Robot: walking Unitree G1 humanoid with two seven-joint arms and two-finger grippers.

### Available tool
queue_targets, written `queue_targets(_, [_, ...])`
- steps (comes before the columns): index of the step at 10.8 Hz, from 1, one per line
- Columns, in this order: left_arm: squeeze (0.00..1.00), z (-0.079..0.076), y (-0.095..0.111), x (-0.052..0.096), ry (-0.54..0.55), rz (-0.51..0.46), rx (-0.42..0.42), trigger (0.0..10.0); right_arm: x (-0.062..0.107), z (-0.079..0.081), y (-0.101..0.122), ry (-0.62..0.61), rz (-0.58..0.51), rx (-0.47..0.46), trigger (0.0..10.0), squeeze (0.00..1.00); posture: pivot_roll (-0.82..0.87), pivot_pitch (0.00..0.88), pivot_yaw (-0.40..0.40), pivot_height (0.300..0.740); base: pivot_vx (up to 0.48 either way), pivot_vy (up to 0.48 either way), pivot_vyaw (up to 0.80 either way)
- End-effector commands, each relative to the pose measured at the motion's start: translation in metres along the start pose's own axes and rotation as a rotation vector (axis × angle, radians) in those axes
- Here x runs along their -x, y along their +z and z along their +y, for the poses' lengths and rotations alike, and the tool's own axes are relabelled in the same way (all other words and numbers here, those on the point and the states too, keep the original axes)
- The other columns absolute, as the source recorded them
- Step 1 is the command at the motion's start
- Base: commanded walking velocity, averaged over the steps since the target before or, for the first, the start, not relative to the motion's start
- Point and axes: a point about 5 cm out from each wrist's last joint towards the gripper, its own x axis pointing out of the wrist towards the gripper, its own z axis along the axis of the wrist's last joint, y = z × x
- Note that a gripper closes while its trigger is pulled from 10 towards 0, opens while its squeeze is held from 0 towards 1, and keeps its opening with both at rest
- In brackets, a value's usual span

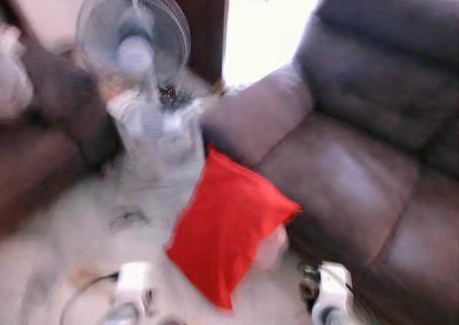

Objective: Move the pillow to the sofa from floor

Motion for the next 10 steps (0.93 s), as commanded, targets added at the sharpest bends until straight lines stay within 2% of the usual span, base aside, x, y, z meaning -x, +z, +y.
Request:
queue_targets(1, [0.00, -0.005, -0.008, 0.001, -0.036, 0.039, -0.020, 10.0, 0.003, -0.003, -0.011, -0.020, 0.030, -0.018, 10.0, 0.00, 0.02, 0.032, 0.004, 0.740, 0.000, 0.000, 0.00])
queue_targets(2, [0.00, -0.005, -0.006, 0.001, -0.050, 0.034, -0.042, 10.0, 0.002, 0.000, -0.011, -0.017, 0.027, -0.025, 10.0, 0.00, 0.00, 0.027, 0.007, 0.740, 0.000, 0.000, 0.00])
queue_targets(4, [0.00, -0.007, -0.002, 0.000, -0.052, 0.023, -0.028, 10.0, 0.004, -0.003, -0.014, -0.022, 0.029, -0.033, 10.0, 0.00, 0.00, 0.000, 0.003, 0.740, 0.000, 0.000, 0.00])
queue_targets(8, [0.00, -0.012, 0.004, -0.002, -0.050, 0.010, -0.005, 10.0, 0.003, -0.008, -0.006, -0.031, 0.006, -0.042, 10.0, 0.00, 0.01, 0.024, -0.041, 0.740, 0.000, 0.000, 0.00])
queue_targets(10, [0.00, -0.013, 0.006, -0.003, -0.024, 0.009, -0.001, 10.0, 0.001, -0.007, -0.002, -0.015, 0.001, -0.026, 10.0, 0.00, 0.01, 0.040, -0.049, 0.740, 0.300, 0.000, 0.00])
